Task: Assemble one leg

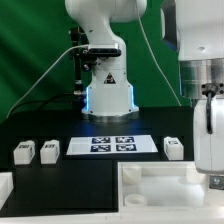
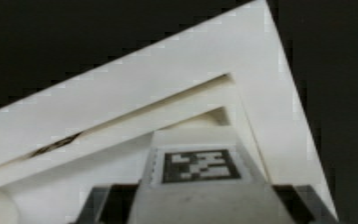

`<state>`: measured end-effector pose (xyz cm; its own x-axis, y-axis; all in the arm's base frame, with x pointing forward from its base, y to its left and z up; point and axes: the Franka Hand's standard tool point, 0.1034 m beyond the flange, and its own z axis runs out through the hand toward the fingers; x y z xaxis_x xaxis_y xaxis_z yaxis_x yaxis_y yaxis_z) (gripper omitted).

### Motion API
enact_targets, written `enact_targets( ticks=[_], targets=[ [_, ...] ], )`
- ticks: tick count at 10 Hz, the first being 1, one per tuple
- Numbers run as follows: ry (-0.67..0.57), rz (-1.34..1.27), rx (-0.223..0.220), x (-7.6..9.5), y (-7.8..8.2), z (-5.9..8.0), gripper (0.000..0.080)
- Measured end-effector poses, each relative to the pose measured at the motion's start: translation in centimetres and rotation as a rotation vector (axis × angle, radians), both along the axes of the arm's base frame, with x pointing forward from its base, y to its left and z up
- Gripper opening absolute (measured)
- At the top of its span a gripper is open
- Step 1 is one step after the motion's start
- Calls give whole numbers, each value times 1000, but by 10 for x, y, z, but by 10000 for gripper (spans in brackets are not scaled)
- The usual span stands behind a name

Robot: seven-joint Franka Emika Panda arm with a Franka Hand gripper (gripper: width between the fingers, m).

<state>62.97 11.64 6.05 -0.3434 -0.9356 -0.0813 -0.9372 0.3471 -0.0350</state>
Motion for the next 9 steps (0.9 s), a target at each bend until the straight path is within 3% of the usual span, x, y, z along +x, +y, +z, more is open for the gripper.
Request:
enact_targets(
  ticks=[2, 3, 4, 5, 7, 9],
  targets=[
    [0, 11, 0, 0, 1, 0, 297],
    [0, 14, 0, 0, 1, 0, 523],
    [-4, 18, 1, 0, 4, 1, 523],
    [-17, 27, 6, -1, 11, 7, 627],
    [-38, 35, 25, 1, 22, 23, 643],
    [-42, 42, 27, 1, 27, 27, 648]
  ],
)
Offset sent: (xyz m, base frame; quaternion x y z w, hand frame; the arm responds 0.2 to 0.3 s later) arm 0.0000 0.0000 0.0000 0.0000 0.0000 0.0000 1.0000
